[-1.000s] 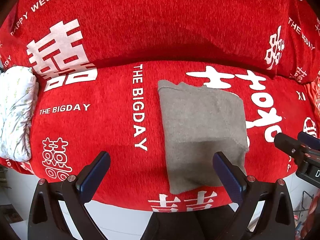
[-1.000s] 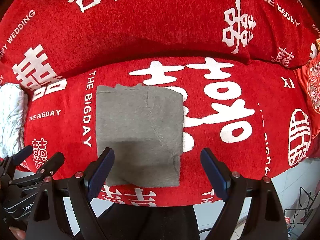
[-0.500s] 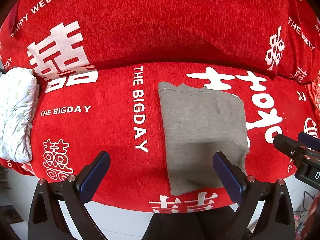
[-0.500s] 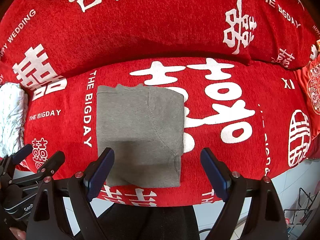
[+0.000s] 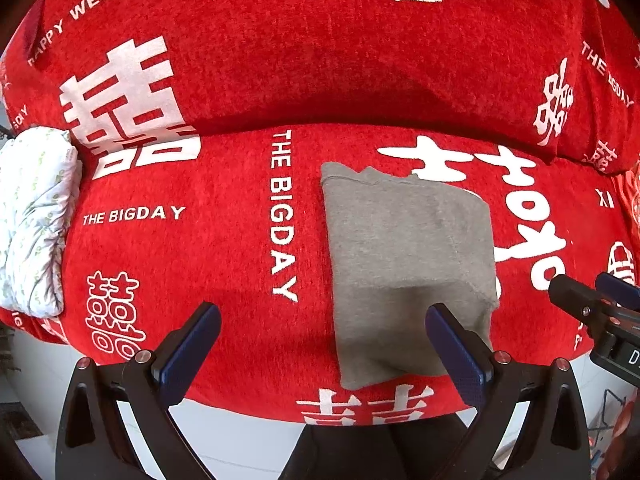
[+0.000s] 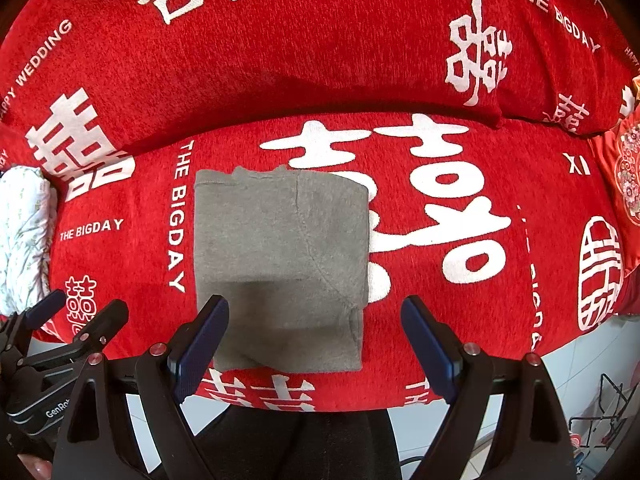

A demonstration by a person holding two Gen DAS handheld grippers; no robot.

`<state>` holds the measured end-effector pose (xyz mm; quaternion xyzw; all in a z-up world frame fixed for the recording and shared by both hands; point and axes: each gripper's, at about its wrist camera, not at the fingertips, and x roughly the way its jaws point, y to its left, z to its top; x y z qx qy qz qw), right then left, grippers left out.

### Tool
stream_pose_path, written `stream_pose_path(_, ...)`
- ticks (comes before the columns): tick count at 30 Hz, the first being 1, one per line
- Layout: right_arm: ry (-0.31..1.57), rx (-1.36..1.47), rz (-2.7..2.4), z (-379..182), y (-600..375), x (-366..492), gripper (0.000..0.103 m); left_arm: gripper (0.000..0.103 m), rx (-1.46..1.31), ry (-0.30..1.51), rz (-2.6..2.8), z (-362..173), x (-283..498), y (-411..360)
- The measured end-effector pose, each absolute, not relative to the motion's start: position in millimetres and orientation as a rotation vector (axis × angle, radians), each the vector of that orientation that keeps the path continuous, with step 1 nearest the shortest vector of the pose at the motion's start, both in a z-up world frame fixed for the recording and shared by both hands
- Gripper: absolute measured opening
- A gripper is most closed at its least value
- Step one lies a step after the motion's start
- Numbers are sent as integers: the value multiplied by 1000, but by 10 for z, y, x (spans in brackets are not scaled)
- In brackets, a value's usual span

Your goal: Fold small clothes

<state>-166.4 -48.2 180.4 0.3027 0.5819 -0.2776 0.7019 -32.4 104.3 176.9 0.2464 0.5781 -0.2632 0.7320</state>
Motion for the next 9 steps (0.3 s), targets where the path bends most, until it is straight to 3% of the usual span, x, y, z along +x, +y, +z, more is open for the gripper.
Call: stream_pose_path(9,1297,674,-620,1804,-463,-1666,90,102,502,1243,-611,1837,-331,1065)
